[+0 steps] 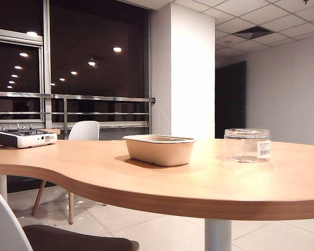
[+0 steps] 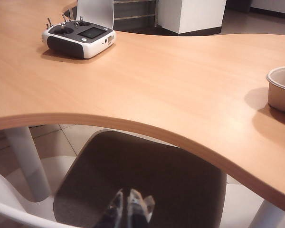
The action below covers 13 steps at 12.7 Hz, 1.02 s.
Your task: Pick up the box filled with clips, pour some clips from it into the rectangular paper box, and then put the clip box back on the table.
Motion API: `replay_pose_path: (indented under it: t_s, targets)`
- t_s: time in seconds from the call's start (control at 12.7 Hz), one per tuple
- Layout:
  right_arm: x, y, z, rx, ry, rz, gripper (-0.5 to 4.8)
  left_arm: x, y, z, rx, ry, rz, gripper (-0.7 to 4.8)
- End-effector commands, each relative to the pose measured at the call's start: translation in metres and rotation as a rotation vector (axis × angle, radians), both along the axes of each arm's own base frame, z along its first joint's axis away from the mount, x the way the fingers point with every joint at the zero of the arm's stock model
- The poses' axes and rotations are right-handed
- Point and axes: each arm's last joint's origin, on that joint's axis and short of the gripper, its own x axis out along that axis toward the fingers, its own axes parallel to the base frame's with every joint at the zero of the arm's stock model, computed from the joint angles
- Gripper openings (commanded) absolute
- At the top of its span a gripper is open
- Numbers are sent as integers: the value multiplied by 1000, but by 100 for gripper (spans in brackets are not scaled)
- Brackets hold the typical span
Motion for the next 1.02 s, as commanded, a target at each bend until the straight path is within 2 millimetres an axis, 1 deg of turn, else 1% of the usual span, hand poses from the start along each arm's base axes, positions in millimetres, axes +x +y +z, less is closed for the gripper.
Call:
replay_pose_path:
  t_s: [0.08, 0.16, 0.24, 0.31, 0.39, 0.47, 0.78, 1.02]
  targets:
    - [0, 0, 2, 4, -13, 0, 67, 0, 0, 1, -4, -7, 5, 22]
    - [0, 0, 1, -8, -10, -13, 67, 0, 0, 1, -4, -7, 5, 22]
    - [1, -5, -1, -29, 0, -156, 67, 0, 0, 1, -3, -7, 5, 22]
    - [8, -11, -25, -40, 60, -239, 67, 0, 0, 1, -3, -7, 5, 22]
    - [14, -12, -43, -13, 84, -193, 67, 0, 0, 1, -4, -7, 5, 22]
    - [19, -14, -62, -13, 106, -203, 67, 0, 0, 1, -3, -6, 5, 22]
    - [19, -18, -64, -13, 119, -249, 67, 0, 0, 1, -3, -6, 4, 22]
    - [19, -18, -64, -13, 119, -248, 67, 0, 0, 1, -3, -6, 4, 22]
